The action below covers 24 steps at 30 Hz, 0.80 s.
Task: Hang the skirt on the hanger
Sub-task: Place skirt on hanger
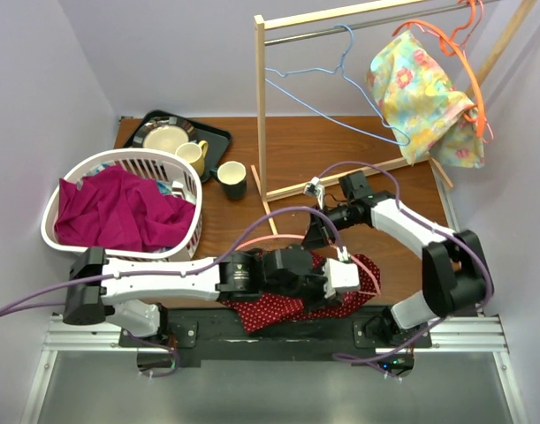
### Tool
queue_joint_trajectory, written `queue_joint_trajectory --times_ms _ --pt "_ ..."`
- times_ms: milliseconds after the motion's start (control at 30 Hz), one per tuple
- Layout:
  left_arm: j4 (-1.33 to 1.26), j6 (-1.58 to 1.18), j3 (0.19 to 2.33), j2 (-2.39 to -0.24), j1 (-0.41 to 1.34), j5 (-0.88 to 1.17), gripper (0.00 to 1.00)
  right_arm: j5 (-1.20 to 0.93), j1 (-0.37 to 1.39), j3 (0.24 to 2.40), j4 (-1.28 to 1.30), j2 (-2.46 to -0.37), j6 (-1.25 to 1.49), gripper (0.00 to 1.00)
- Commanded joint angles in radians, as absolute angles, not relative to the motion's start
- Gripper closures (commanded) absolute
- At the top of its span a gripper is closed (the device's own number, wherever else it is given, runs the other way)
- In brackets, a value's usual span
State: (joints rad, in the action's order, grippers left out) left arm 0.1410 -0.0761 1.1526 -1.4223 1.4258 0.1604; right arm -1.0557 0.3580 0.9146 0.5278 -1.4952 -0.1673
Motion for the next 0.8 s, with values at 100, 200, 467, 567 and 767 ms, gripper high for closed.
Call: queue_joint_trajectory --times_ms 100,200,467,567,767 --pt "0.169 -0.175 1.181 -1.459 1.485 0.356 1.0 -0.931 0.347 0.977 0.621 -1.289 -0.274 1.0" --pt "0.164 -0.192 1.175 -1.442 1.5 0.377 1.0 -0.875 0.347 0.995 0.69 -1.244 -0.325 1.0" --pt "0.065 -0.23 1.115 -1.388 1.512 0.448 1.0 -0.789 0.347 1.031 0.818 -1.129 -0.376 1.0" --pt "0.015 -0.259 1.077 -1.42 1.511 0.485 0.91 -0.749 0.345 1.052 0.854 -1.08 -0.382 1.0" --pt "-0.006 -0.242 1.097 -1.459 1.513 0.359 0.51 -0.648 0.347 1.12 0.965 -0.99 -0.416 1.0"
